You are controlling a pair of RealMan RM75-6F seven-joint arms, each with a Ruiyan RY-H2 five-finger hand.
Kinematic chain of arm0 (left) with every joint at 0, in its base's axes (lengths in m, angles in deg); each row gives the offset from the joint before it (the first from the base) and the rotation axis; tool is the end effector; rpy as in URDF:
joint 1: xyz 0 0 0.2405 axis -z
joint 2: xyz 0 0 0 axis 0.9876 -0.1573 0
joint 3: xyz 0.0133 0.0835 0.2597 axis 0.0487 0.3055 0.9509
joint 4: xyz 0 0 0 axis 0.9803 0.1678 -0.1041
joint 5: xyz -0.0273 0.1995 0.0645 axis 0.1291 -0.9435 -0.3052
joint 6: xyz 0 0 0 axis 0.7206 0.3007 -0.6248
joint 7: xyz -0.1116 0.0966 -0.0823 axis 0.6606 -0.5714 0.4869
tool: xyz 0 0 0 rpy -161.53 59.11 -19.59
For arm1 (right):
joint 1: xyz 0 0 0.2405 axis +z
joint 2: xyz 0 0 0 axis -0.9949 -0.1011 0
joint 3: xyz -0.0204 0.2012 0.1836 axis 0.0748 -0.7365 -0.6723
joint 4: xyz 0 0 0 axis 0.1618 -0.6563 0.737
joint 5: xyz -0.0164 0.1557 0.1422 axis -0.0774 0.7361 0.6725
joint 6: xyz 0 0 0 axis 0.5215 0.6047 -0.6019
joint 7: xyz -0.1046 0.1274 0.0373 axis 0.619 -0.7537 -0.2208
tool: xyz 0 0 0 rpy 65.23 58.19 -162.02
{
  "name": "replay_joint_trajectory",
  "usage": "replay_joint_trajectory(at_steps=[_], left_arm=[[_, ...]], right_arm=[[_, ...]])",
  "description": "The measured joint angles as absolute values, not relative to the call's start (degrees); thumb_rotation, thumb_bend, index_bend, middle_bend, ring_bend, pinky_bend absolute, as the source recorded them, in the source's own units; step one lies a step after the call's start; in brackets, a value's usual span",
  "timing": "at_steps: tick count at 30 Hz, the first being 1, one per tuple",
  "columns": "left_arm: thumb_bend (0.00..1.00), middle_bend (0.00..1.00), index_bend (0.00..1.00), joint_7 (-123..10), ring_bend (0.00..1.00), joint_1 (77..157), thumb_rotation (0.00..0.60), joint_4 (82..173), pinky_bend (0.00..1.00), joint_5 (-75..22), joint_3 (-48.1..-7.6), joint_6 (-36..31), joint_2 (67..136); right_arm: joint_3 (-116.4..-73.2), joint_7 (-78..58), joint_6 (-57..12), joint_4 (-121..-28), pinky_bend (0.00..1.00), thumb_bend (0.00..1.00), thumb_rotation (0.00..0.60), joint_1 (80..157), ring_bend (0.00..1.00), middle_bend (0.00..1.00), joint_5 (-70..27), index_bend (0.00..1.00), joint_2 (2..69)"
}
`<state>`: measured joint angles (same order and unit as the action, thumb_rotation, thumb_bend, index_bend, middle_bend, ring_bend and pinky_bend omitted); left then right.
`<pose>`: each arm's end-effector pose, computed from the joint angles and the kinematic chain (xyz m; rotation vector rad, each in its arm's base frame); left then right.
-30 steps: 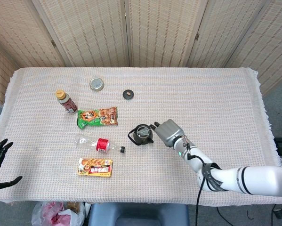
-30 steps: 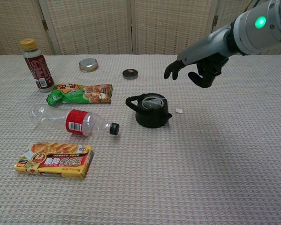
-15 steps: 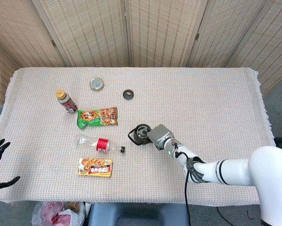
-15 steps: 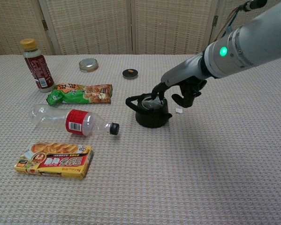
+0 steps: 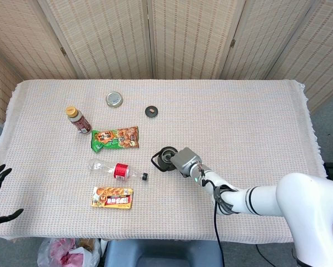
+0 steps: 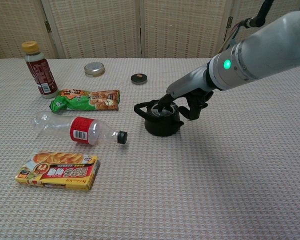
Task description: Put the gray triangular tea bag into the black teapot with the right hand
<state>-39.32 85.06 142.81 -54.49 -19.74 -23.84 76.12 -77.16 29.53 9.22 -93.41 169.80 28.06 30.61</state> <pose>-0.3471 0.1941 0.2004 -1.3935 -1.0106 -0.9758 -0.0576 -0.4025 -0.0422 2.3065 -0.8775 0.2567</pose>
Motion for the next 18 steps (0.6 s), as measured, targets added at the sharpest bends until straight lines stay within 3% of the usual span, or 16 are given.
replay_joint_trajectory(at_steps=[11,18], left_arm=[[0.13,0.0,0.0,-38.3,0.0,84.8,0.6,142.4,0.07,-54.5,-19.7,-24.2,75.9],[0.13,0.0,0.0,-38.5,0.0,84.7,0.6,142.3,0.07,-54.5,-19.6,-24.3,75.9]], right_arm=[[-74.4,26.2,11.2,-89.3,0.96,0.8,0.6,172.4,0.83,0.1,28.0,0.11,34.4],[-74.2,25.1,6.7,-94.5,0.96,0.74,0.6,172.6,0.82,0.07,26.2,0.08,31.0]])
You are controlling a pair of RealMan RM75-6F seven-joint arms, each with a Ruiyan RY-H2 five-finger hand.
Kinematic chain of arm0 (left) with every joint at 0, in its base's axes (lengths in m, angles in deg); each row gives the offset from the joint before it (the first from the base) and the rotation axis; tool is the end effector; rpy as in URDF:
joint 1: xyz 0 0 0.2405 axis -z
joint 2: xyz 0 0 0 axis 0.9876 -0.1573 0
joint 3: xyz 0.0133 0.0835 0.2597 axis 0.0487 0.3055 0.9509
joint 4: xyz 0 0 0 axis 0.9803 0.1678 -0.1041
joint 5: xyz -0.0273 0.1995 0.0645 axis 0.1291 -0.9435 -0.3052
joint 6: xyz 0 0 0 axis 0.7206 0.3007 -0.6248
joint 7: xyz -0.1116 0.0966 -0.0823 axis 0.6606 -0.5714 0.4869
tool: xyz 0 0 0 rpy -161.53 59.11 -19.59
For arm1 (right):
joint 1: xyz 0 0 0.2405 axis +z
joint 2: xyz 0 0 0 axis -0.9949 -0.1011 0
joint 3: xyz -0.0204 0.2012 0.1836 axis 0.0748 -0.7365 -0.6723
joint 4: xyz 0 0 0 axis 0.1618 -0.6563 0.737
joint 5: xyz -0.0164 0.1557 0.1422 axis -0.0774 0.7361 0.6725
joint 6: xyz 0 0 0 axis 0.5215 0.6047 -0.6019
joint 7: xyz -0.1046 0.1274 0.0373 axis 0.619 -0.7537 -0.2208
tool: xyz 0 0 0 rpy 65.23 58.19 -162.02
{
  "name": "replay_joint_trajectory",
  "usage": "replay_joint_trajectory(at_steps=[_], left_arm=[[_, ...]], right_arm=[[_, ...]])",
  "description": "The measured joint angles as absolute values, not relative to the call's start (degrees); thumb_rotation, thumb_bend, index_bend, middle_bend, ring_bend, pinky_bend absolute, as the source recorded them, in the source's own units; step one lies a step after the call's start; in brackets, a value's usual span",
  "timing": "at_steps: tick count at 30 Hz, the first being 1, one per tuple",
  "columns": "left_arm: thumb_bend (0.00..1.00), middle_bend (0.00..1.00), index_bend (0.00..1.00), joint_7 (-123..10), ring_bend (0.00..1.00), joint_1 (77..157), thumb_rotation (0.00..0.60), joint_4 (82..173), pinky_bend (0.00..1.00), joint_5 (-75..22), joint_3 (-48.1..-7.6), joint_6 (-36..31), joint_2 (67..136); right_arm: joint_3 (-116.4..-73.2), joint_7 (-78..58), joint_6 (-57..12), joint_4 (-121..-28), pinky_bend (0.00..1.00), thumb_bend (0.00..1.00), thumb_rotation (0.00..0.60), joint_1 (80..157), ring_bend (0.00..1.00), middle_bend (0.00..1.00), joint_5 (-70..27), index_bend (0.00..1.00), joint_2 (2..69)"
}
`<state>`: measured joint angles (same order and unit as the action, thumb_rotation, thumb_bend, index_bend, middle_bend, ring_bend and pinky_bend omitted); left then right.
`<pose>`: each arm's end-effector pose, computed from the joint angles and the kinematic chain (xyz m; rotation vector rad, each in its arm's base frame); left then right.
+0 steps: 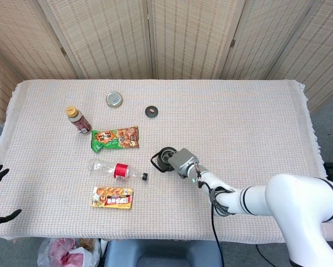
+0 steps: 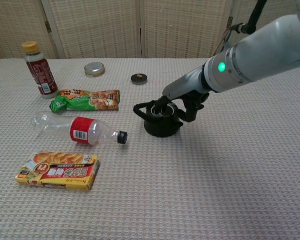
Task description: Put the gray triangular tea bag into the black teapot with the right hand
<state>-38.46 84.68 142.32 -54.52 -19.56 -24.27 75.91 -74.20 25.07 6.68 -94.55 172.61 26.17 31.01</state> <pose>-0.3496 0.1913 0.2033 -1.3865 -1.0131 -0.9763 -0.0513 -0.4003 -0.0420 2.3041 -0.8575 0.2730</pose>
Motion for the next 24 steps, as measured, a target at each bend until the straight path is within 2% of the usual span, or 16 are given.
replay_joint_trajectory(at_steps=[5,8,13,16,22,24], left_arm=[[0.13,0.0,0.0,-39.8,0.0,84.8,0.6,143.0,0.07,-54.6,-19.4,-23.8,76.0],[0.13,0.0,0.0,-40.6,0.0,85.0,0.6,143.5,0.07,-54.9,-19.3,-23.7,76.0],[0.13,0.0,0.0,-41.8,0.0,85.0,0.6,144.1,0.07,-55.4,-19.2,-23.9,76.2],[0.13,0.0,0.0,-41.9,0.0,84.9,0.6,144.6,0.07,-55.8,-19.0,-24.2,76.2],[0.13,0.0,0.0,-43.0,0.0,84.6,0.6,145.2,0.07,-57.2,-18.5,-25.2,76.2],[0.13,0.0,0.0,-43.4,0.0,84.4,0.6,145.4,0.07,-57.4,-18.4,-25.7,76.2]], right_arm=[[-73.9,25.2,-0.4,-102.7,0.96,0.72,0.6,172.1,0.8,0.0,23.9,0.04,26.0],[-73.8,25.3,-4.5,-107.7,0.95,0.7,0.6,171.3,0.76,0.0,21.8,0.01,22.8],[-73.9,24.4,-12.0,-115.1,0.87,0.65,0.6,167.6,0.59,0.0,14.9,0.0,17.7],[-73.3,23.3,-18.5,-118.5,0.81,0.63,0.6,163.0,0.51,0.0,8.0,0.0,15.3],[-69.7,19.6,-32.7,-121.0,0.7,0.61,0.6,147.8,0.4,0.0,-8.5,0.0,13.1],[-68.2,17.6,-37.6,-120.4,0.61,0.61,0.6,141.5,0.36,0.0,-12.5,0.0,12.9]])
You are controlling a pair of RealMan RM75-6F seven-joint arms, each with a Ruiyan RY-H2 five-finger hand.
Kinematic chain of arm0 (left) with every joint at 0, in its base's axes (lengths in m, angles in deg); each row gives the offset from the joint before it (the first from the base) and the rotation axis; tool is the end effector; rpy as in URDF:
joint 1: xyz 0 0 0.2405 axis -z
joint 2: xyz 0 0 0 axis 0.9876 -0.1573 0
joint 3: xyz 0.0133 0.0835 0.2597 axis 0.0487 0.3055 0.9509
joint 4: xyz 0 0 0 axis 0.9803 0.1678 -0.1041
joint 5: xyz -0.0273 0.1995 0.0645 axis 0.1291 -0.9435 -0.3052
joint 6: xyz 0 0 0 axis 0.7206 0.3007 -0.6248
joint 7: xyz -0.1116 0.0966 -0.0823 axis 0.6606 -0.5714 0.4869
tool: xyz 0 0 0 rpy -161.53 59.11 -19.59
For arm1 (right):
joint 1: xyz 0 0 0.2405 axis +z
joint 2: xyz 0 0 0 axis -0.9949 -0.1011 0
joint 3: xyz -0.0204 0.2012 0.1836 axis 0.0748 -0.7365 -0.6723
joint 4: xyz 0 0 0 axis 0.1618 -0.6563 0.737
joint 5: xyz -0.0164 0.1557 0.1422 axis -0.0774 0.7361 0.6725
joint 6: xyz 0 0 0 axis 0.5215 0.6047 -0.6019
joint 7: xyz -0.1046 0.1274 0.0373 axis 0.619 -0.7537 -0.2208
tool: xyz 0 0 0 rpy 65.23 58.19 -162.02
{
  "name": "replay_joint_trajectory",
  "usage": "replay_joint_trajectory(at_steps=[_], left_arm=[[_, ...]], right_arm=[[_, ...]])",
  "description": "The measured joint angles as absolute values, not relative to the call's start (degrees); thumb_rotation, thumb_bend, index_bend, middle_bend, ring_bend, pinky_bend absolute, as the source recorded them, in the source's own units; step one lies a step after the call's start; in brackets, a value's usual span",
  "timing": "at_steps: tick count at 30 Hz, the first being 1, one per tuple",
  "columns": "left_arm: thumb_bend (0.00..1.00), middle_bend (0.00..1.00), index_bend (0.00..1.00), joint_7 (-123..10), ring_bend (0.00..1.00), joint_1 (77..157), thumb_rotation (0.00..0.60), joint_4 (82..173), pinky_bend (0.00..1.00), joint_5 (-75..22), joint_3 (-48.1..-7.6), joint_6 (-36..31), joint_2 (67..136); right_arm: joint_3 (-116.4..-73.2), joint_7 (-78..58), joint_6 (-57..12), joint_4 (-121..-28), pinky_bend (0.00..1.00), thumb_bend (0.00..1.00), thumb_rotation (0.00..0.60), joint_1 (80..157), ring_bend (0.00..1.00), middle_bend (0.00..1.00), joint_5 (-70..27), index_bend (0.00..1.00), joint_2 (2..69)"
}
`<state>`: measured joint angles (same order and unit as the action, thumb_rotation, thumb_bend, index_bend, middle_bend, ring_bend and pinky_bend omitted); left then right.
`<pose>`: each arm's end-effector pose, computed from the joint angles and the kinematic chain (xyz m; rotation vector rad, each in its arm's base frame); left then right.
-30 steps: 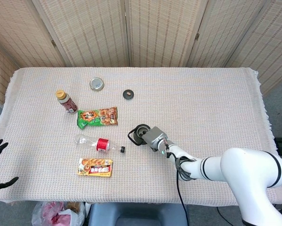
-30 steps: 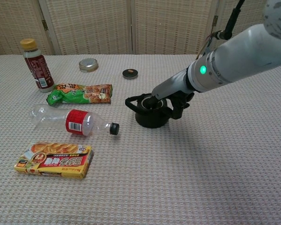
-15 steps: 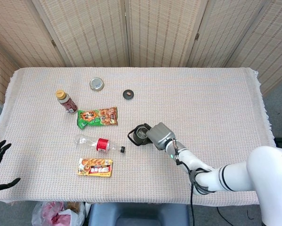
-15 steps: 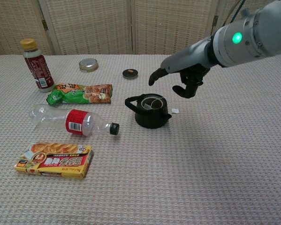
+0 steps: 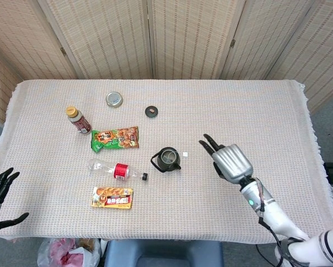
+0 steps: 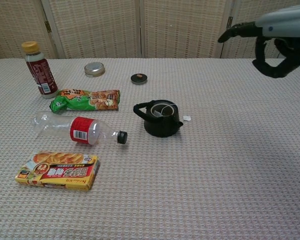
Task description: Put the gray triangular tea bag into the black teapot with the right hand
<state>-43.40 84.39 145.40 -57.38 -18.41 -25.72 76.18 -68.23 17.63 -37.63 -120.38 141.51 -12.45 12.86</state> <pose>-0.3330 0.1842 0.1914 -1.4443 -0.9789 -0.9781 -0.1415 -0.3211 0.1057 1.8794 -0.7705 0.7260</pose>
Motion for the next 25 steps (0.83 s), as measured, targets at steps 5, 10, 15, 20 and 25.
replay_joint_trajectory(at_steps=[5,10,15,20,25], left_arm=[[0.13,0.0,0.0,-44.1,0.0,84.2,0.6,145.0,0.07,-58.1,-18.6,-27.0,76.8],[0.13,0.0,0.0,-46.6,0.0,84.2,0.6,145.5,0.07,-57.8,-18.5,-26.3,77.3],[0.13,0.0,0.0,-50.4,0.0,83.7,0.6,147.0,0.07,-58.5,-18.0,-26.9,77.6],[0.13,0.0,0.0,-52.3,0.0,82.9,0.6,147.3,0.07,-59.9,-17.5,-28.5,78.2],[0.13,0.0,0.0,-53.3,0.0,82.8,0.6,147.4,0.07,-60.0,-17.4,-28.5,78.5]], right_arm=[[-65.0,14.9,-50.7,-115.1,0.17,0.6,0.6,125.9,0.17,0.0,-21.5,0.0,14.0],[-63.2,12.0,-60.6,-107.3,0.0,0.58,0.6,113.2,0.03,0.0,-28.7,0.0,16.3],[-63.1,5.3,-66.0,-100.0,0.0,0.57,0.6,103.4,0.01,0.0,-35.2,0.0,17.4],[-64.5,1.3,-64.4,-98.4,0.0,0.56,0.6,100.4,0.0,0.0,-37.5,0.0,16.3],[-66.4,-0.4,-60.7,-98.0,0.0,0.55,0.6,99.1,0.0,0.0,-38.5,0.0,15.0]])
